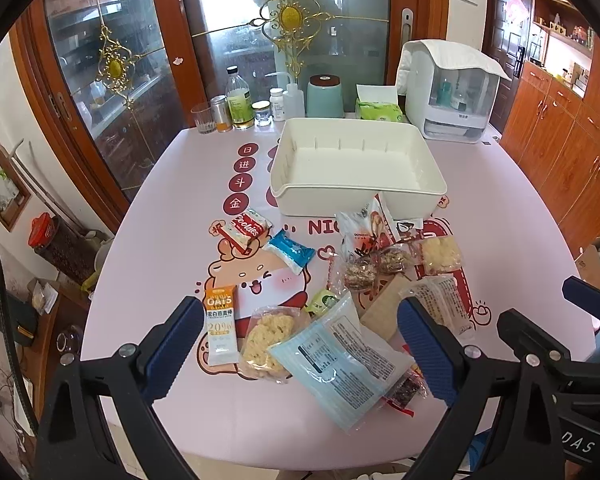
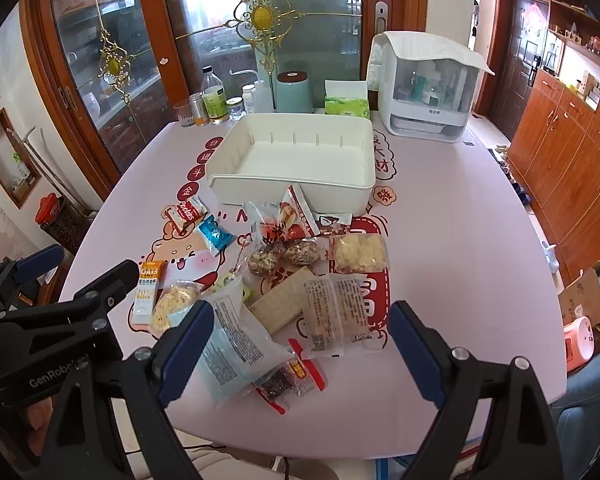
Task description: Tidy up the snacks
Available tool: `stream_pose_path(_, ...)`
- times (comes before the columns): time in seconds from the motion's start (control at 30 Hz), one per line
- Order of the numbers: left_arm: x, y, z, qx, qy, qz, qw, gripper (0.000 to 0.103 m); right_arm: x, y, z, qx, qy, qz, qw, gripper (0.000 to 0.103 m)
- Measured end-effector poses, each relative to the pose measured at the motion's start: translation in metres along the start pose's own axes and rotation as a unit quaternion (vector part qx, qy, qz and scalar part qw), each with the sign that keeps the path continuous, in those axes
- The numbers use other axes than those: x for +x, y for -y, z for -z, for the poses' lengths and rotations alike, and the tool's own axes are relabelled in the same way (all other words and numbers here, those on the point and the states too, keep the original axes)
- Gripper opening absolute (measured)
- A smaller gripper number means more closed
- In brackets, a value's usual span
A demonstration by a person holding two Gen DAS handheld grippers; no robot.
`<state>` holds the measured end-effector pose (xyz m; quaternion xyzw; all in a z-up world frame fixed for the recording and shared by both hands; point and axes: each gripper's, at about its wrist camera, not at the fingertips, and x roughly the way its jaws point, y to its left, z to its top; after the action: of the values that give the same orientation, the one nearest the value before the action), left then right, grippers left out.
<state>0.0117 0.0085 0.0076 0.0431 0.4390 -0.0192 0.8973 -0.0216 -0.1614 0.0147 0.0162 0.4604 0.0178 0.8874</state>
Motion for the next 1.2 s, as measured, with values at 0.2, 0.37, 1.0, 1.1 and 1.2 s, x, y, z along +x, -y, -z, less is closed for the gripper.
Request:
stream_pose_path(0.2, 0.000, -0.003, -0.002, 0.003, 0.000, -0.008, 1.0000, 0.096, 0.000, -0.003, -0.001, -0.005, 0.002, 0.003, 1.000, 0.090)
stream_pose_path(0.37, 0.004, -0.005, -0.002, 0.003, -0.008, -0.006, 0.9999, 0.096, 0.000, -0.006, -0.003, -0.010, 0.002, 0.004, 1.000, 0.090)
stream_pose_path(1.0, 0.008, -0.009, -0.003, 0.014, -0.015, -0.017, 0.9996, 0.096, 0.001, -0.011, -0.004, -0.015, -0.001, 0.003, 1.000, 0.090)
stream_pose_path(1.1, 0.009, -0.009, -0.003, 0.015, -0.015, -0.017, 0.9996, 0.096, 0.003, -0.014, -0.006, -0.016, -0.002, 0.001, 1.000, 0.090)
stream_pose_path(1.2, 0.009, -0.009, -0.002, 0.013, -0.017, -0.015, 0.9996, 0.096, 0.005, -0.015, -0.006, -0.018, -0.003, -0.001, 1.000, 0.090)
